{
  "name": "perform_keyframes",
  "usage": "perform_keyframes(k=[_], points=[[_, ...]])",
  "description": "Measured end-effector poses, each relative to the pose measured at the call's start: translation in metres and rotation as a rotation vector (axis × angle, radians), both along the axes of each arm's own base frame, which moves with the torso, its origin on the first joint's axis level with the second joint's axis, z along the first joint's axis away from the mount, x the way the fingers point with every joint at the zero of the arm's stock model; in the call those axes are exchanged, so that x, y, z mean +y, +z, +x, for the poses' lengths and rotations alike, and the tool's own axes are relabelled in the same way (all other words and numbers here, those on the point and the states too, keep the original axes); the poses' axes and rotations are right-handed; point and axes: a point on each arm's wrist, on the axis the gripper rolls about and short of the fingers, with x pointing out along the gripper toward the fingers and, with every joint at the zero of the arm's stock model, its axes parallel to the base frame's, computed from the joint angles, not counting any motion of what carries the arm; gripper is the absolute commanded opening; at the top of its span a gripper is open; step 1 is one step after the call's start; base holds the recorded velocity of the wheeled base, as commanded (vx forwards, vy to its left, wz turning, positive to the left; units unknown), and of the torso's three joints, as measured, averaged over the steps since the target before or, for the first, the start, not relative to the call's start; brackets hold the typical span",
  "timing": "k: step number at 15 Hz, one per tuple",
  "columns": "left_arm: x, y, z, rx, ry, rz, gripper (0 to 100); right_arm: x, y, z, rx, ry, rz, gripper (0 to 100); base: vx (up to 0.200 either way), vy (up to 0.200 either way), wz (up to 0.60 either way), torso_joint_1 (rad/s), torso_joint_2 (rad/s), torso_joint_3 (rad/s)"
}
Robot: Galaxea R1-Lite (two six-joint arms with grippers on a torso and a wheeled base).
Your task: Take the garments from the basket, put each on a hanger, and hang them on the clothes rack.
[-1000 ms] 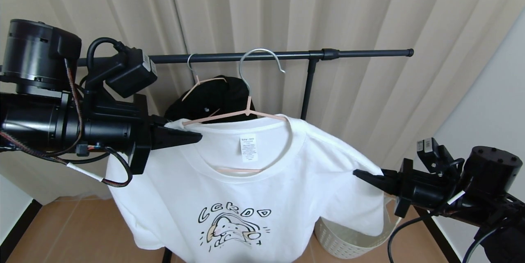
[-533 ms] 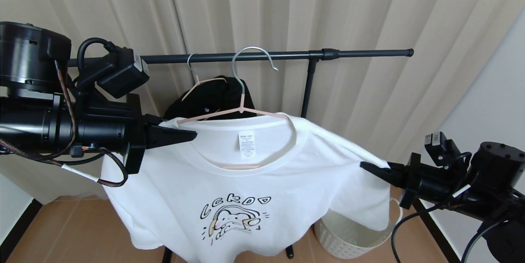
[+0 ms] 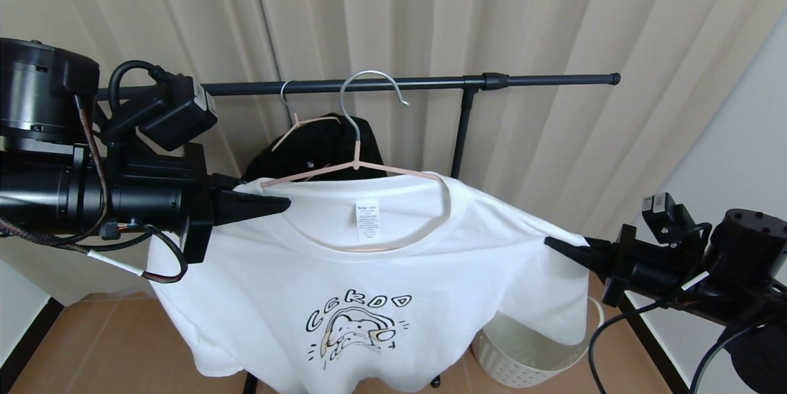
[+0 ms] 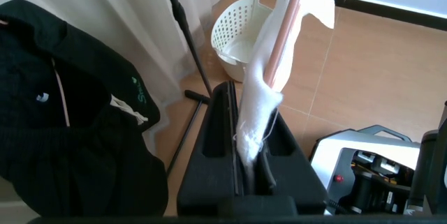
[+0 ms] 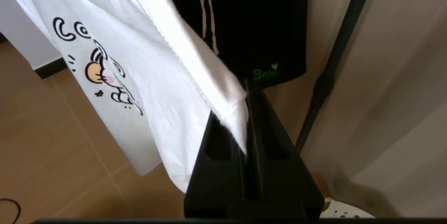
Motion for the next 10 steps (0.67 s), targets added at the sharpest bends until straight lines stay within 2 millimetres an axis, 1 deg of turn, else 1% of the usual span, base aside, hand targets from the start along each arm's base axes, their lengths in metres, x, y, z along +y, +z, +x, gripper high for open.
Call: perform_keyframes(k=[4,7,8,10], points=[[0.002,0.0,0.0,0.001,0.007,0.001,0,-0.002,0.0,0.0,-0.001,-0.005,0.0,0,0.0,0.0,0.0,0.0,0.0,0.0],[0.002,-0.001,0.0,0.003,0.007,0.001,0,0.0,0.0,-0.007,0.005,0.002,-0.002,0,0.0,0.0,0.0,0.0,0.0,0.0],[0.002,-0.001,0.0,0.003,0.007,0.001,0,0.002,0.001,-0.009,0.004,0.01,-0.002,100,0.0,0.0,0.0,0.0,0.0,0.0],[0.002,-0.001,0.001,-0.001,0.008,0.0,0,0.003,0.003,-0.014,0.0,0.019,-0.004,100,0.0,0.0,0.0,0.0,0.0,0.0]])
